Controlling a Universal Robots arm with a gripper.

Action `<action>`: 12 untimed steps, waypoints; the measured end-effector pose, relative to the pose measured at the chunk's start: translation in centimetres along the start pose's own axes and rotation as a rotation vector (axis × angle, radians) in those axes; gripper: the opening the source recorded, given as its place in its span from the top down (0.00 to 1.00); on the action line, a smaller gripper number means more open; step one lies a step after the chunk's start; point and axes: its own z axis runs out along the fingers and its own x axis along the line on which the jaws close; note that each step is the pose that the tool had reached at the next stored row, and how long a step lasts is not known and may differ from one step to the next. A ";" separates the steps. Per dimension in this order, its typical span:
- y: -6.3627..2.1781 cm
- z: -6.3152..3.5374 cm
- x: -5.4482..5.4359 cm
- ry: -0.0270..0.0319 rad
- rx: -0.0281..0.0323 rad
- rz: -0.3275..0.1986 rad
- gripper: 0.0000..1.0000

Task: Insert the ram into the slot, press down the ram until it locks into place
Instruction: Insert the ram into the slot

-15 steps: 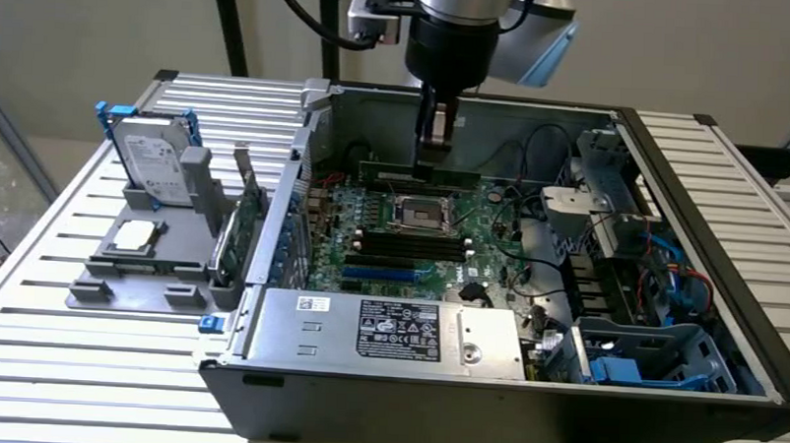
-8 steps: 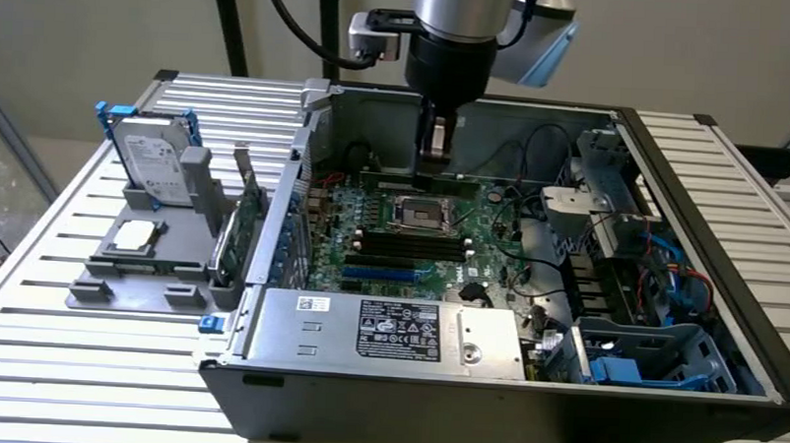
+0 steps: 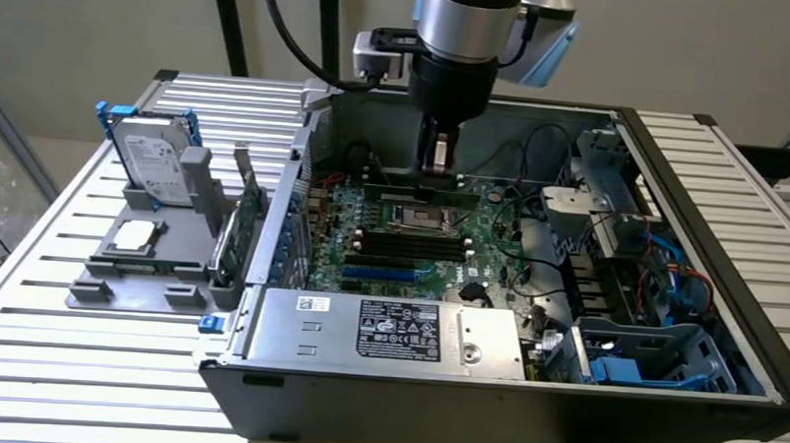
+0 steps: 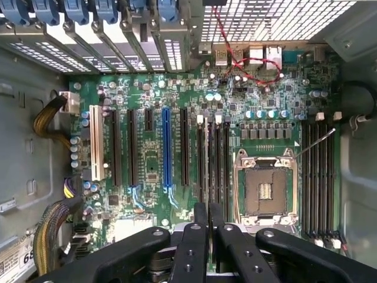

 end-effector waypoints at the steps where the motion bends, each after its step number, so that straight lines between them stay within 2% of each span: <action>1: -0.03 0.18 0.0 0.0000 0.0000 0.000 0.87; 12: -0.26 2.18 0.4 -0.0001 0.0000 0.001 0.87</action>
